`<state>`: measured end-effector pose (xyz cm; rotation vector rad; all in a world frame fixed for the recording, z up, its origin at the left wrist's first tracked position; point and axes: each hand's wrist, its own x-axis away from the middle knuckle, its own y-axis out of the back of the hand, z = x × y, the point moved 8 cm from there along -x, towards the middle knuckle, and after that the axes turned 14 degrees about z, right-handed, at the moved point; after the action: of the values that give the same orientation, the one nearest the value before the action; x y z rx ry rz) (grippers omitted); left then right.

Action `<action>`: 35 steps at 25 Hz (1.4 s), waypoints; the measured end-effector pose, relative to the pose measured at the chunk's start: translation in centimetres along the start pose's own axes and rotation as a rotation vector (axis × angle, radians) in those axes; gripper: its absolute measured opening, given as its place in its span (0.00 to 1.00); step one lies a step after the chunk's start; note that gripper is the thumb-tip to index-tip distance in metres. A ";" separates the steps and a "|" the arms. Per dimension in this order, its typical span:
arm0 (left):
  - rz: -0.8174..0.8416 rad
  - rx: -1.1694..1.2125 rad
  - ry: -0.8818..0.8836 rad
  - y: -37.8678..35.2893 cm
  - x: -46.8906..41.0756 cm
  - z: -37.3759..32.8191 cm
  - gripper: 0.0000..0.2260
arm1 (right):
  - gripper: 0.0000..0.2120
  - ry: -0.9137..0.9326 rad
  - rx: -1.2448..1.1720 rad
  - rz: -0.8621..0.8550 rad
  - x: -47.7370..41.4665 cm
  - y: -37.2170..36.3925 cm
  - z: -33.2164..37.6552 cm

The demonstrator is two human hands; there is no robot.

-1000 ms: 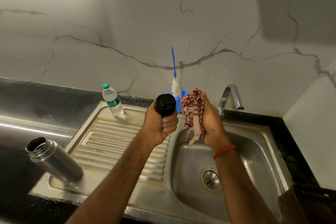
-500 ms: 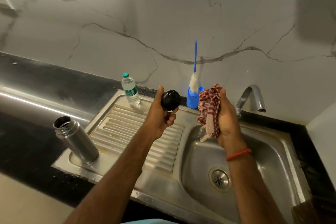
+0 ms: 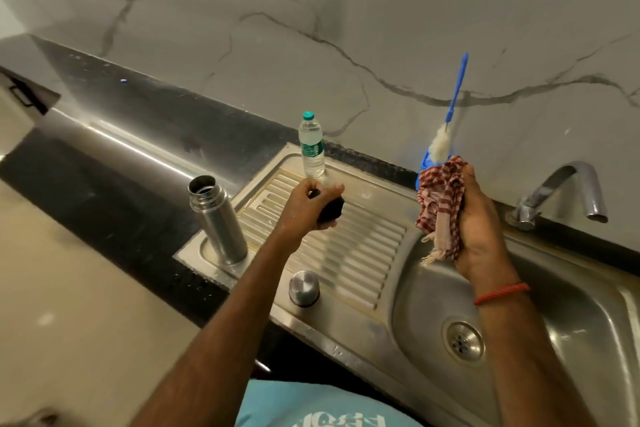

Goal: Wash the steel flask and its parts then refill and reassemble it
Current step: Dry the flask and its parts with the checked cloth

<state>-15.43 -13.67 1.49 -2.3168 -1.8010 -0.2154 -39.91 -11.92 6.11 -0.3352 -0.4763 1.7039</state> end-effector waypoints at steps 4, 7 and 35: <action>-0.078 -0.370 0.068 4.0 1.1 2.2 0.21 | 0.29 -0.016 -0.010 -0.020 -0.2 -0.4 -1.2; -0.095 -0.654 0.121 5.7 1.8 3.9 0.23 | 0.28 -0.010 0.013 -0.045 -0.3 -0.7 -2.0; -0.147 -1.380 0.360 7.7 5.3 9.5 0.29 | 0.26 -0.124 0.150 -0.107 -0.8 -0.4 -5.4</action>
<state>-6.74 -8.21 -7.03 -2.4142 -1.8076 -2.3176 -36.87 -11.93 1.62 -0.0949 -0.4460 1.6512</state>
